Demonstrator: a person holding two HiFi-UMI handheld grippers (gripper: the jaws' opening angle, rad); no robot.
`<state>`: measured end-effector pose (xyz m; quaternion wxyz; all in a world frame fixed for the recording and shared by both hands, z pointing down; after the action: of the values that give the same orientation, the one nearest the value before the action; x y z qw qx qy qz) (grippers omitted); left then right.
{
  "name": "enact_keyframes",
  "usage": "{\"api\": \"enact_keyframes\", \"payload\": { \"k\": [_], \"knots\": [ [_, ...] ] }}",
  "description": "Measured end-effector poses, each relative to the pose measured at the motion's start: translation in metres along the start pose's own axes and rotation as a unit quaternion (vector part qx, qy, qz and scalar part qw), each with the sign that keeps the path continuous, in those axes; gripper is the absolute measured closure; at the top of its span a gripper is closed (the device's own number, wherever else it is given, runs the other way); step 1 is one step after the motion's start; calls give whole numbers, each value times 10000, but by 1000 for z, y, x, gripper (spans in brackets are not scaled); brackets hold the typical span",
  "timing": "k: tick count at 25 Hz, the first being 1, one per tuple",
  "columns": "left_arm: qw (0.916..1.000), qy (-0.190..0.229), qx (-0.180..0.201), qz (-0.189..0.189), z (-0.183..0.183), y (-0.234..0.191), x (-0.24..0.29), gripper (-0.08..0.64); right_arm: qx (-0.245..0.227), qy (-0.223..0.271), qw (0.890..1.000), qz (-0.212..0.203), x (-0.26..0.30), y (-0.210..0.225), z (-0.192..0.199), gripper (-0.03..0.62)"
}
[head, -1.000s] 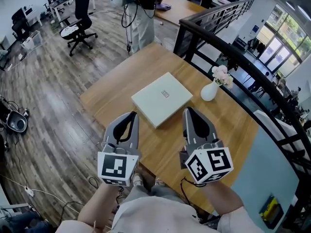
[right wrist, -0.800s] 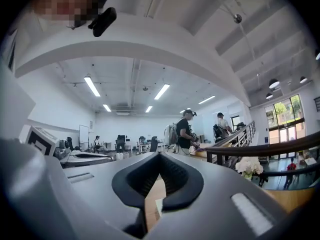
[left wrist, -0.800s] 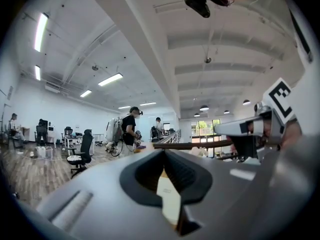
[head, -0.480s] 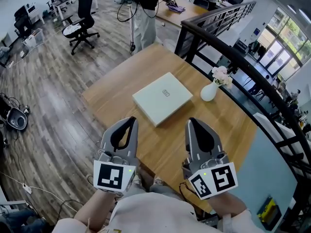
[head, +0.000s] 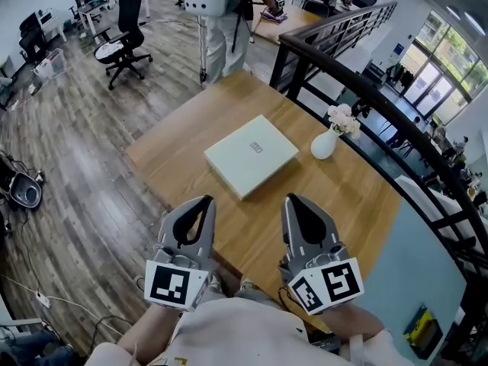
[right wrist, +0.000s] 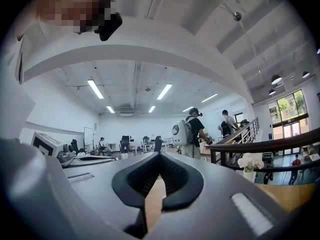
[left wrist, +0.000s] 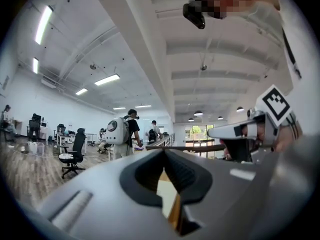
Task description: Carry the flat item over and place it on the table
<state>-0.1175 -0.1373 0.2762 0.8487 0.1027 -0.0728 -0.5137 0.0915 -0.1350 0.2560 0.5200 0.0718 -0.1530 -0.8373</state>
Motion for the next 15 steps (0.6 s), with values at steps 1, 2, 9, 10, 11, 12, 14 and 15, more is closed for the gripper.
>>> {"api": "enact_keyframes", "payload": {
  "k": [1, 2, 9, 10, 11, 12, 14, 15],
  "knots": [
    [10000, 2, 0, -6, 1, -1, 1, 557, 15, -3, 10000, 22, 0, 1, 0, 591],
    [10000, -11, 3, -2, 1, -1, 1, 557, 26, -7, 10000, 39, 0, 2, 0, 591],
    [9995, -254, -185, 54, 8, -6, 6, 557, 13, 47, 9999, 161, 5, 11, -3, 591],
    [9994, -272, -208, 44, 8, -6, 6, 557, 8, 65, 9998, 173, 5, 12, -4, 591],
    [9995, -252, -187, 29, 7, -7, 6, 557, 3, 80, 9998, 180, 5, 13, -5, 591],
    [9997, -221, -144, 17, 6, -7, 6, 557, -4, 94, 9998, 186, 4, 14, -6, 591],
    [9997, -205, -93, 36, 5, -5, 4, 557, -19, 137, 9997, 205, 3, 16, -8, 591],
    [9997, -204, -108, 67, 4, -3, 3, 557, -26, 168, 9996, 218, 2, 17, -9, 591]
  ]
}}
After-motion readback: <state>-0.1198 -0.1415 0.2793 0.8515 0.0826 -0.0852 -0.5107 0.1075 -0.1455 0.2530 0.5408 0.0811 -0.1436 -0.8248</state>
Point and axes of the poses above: the fingertips, and each gripper's own axes: x forward along the fingers, y to its right, z out of its underside, the point moved 8 cm from there along -x, backward along the fingers, and after that the axes turned 13 degrees about x, right-handed, at the moved point
